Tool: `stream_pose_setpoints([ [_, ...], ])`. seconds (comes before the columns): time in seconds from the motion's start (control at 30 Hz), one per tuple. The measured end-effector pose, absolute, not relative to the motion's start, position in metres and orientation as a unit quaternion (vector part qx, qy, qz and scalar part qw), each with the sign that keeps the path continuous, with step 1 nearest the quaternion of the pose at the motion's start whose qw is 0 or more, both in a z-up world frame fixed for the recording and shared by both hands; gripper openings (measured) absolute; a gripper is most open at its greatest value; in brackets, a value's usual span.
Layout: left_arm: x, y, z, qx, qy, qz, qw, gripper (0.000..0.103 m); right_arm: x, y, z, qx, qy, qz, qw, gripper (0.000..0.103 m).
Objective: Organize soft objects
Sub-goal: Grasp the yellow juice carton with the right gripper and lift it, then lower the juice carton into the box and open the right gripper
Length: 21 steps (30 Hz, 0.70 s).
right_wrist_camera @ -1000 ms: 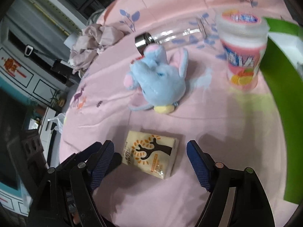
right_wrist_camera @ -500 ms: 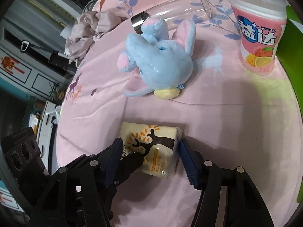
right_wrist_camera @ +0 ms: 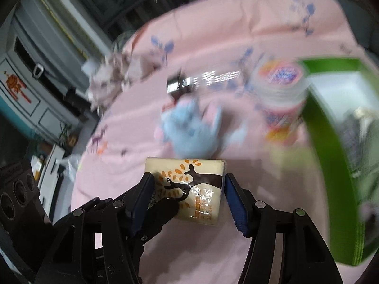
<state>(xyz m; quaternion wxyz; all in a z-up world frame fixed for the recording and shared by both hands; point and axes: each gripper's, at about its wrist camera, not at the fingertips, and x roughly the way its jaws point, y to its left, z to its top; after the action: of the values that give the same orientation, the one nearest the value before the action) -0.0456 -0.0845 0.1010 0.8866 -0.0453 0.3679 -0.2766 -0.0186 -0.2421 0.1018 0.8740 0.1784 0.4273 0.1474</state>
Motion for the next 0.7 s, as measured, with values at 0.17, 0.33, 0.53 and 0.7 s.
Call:
stream_pose_setpoints([
  [0.17, -0.046, -0.126, 0.130, -0.035, 0.336, -0.323, 0.884, 0.035, -0.038, -0.291, 0.134, 0.199, 0.369, 0.110, 0.901, 0.063],
  [0.33, -0.045, -0.174, 0.159, -0.012, 0.302, -0.363, 0.881, 0.035, -0.050, -0.335, 0.162, 0.214, 0.323, 0.066, 0.919, 0.063],
  [0.53, -0.032, -0.226, 0.175, -0.003, 0.289, -0.402, 0.869, 0.035, -0.047, -0.392, 0.178, 0.241, 0.292, 0.025, 0.925, 0.063],
  [0.7, -0.018, -0.261, 0.171, 0.009, 0.303, -0.421, 0.855, 0.035, -0.042, -0.423, 0.168, 0.266, 0.282, 0.006, 0.922, 0.063],
])
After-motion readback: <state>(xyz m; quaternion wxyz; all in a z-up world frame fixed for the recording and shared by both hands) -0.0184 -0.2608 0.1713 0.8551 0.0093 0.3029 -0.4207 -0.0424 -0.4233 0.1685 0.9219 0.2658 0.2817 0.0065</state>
